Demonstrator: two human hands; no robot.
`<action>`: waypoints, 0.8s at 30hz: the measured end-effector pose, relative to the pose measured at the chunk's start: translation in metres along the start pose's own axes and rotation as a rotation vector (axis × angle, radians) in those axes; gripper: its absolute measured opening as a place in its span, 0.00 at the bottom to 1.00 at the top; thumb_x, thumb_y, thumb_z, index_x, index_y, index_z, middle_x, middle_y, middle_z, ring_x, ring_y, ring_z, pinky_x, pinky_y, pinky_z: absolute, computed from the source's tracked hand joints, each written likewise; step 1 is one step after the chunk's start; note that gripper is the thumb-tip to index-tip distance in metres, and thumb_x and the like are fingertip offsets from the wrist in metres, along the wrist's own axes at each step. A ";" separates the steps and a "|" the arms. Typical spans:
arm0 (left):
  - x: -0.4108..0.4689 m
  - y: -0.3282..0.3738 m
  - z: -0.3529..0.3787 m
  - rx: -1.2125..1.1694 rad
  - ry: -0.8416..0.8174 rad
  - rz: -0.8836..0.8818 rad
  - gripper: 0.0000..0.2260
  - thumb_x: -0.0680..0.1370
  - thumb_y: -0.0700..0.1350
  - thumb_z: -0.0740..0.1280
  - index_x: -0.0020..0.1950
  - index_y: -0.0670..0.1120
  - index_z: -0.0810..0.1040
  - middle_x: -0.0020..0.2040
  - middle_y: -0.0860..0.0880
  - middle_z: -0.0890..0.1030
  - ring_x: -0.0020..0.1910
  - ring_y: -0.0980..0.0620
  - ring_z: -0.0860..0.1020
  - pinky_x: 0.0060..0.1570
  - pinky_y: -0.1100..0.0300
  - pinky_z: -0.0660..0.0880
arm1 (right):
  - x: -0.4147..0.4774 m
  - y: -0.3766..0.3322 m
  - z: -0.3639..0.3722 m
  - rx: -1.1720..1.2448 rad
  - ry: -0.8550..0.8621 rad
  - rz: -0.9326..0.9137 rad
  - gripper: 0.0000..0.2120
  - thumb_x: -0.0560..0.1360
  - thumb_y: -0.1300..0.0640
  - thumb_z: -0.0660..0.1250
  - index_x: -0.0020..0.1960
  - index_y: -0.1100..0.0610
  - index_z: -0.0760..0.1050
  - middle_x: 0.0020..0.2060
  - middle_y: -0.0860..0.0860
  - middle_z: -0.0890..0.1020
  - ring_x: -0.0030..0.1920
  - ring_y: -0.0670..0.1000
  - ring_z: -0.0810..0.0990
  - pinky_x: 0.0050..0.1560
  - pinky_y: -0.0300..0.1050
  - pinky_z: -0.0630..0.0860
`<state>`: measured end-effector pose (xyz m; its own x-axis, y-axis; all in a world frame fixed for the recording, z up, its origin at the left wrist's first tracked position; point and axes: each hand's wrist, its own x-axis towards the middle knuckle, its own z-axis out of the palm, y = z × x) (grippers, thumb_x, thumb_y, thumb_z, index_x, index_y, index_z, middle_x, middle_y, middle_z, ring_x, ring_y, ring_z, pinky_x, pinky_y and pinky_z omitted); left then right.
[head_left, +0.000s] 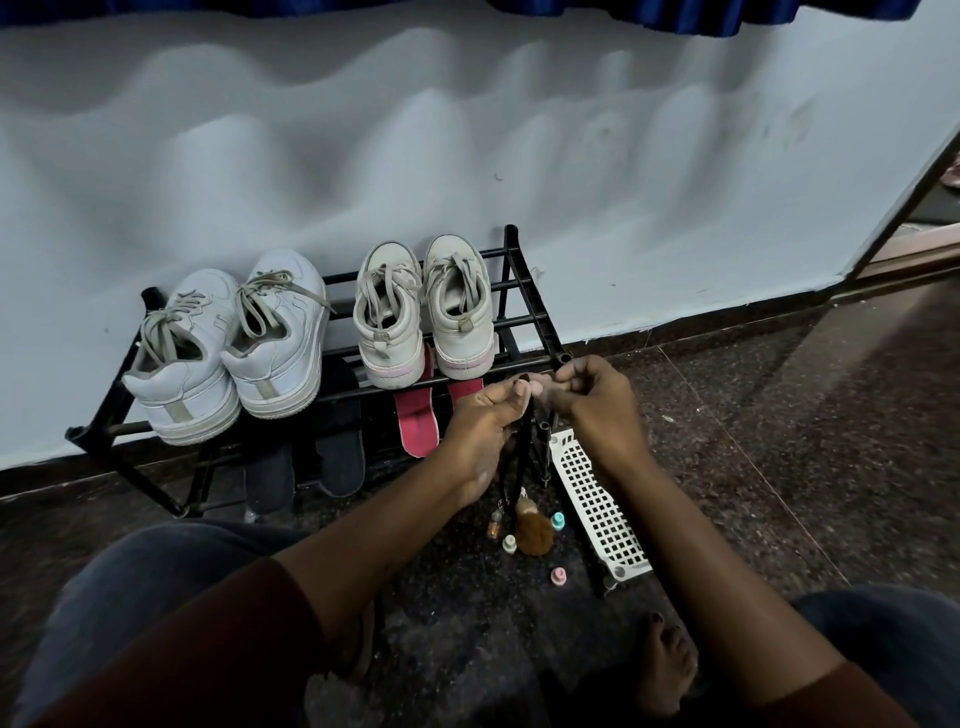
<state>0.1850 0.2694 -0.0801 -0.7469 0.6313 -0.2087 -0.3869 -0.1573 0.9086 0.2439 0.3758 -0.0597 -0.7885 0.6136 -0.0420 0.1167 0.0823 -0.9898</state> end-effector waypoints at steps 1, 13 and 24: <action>0.001 0.001 0.001 -0.018 0.019 0.010 0.09 0.80 0.39 0.59 0.54 0.41 0.79 0.41 0.55 0.84 0.43 0.64 0.81 0.41 0.72 0.74 | 0.000 0.001 0.002 0.049 -0.039 0.010 0.08 0.69 0.64 0.72 0.41 0.57 0.73 0.38 0.56 0.78 0.40 0.52 0.76 0.47 0.50 0.76; 0.009 0.019 -0.011 -0.153 0.095 -0.013 0.07 0.79 0.42 0.61 0.48 0.45 0.78 0.39 0.52 0.84 0.35 0.55 0.80 0.34 0.60 0.76 | -0.006 0.025 0.014 0.286 -0.348 0.149 0.11 0.79 0.62 0.59 0.47 0.70 0.75 0.28 0.52 0.75 0.30 0.48 0.72 0.38 0.45 0.69; 0.021 0.029 -0.042 -0.497 0.427 0.032 0.07 0.80 0.40 0.60 0.45 0.44 0.76 0.34 0.51 0.72 0.24 0.60 0.70 0.33 0.65 0.70 | -0.001 0.030 -0.011 0.152 -0.462 0.301 0.09 0.77 0.68 0.61 0.53 0.67 0.77 0.27 0.51 0.71 0.24 0.44 0.65 0.29 0.38 0.67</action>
<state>0.1352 0.2461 -0.0739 -0.8714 0.2795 -0.4031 -0.4886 -0.5680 0.6623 0.2550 0.3866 -0.0880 -0.9200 0.1825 -0.3467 0.3160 -0.1775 -0.9320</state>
